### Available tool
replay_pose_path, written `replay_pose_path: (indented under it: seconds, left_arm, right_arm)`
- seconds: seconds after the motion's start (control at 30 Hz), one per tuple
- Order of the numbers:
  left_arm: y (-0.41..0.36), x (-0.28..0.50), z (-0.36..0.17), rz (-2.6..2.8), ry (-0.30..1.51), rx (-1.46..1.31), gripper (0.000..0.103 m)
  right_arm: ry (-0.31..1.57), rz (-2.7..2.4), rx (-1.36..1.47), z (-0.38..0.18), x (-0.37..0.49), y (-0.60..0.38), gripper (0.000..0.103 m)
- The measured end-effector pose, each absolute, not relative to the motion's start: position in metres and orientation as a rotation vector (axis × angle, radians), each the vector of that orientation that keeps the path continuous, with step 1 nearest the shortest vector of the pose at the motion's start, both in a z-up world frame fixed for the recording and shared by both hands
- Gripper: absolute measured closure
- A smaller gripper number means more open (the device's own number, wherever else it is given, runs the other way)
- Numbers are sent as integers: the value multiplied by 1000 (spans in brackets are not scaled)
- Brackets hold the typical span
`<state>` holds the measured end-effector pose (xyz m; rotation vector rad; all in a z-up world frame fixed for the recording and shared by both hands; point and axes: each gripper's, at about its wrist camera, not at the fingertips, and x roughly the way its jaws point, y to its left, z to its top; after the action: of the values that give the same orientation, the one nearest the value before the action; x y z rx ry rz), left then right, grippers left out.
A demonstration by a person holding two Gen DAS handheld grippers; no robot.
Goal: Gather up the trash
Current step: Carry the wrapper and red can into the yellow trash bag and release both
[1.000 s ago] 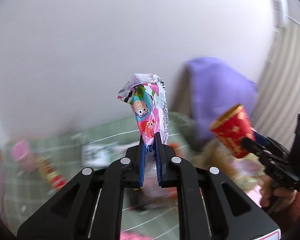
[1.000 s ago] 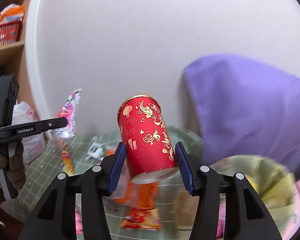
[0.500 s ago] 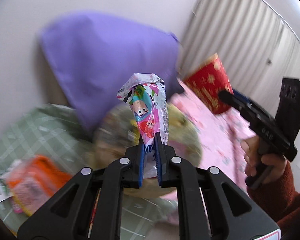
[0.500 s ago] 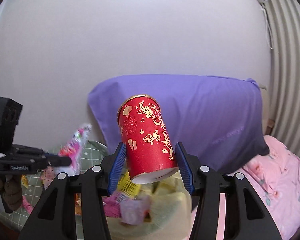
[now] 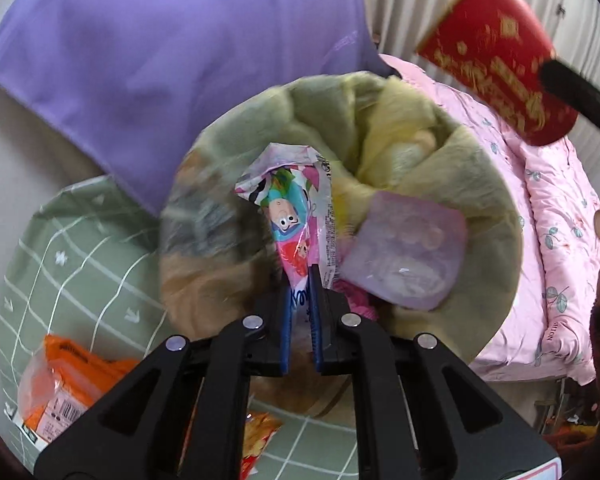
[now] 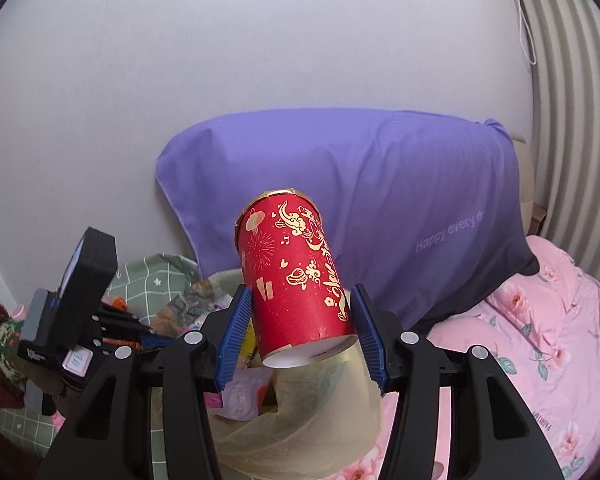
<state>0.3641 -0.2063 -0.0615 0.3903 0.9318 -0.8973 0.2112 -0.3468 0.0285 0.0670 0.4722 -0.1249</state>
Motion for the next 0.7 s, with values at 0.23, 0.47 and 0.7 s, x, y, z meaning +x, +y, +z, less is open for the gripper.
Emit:
replay_pose_path:
  seconds: [0.23, 0.47, 0.7]
  left_arm:
    - [-183, 370, -56, -910, 930, 323, 96]
    - [-162, 372, -54, -951, 953, 226, 95]
    - [-151, 389, -42, -991, 949, 104, 65]
  right_arm:
    - [528, -97, 38, 5, 231, -332, 55]
    - [541, -92, 46, -3, 237, -325, 53]
    - [598, -145, 28, -18, 243, -320, 50]
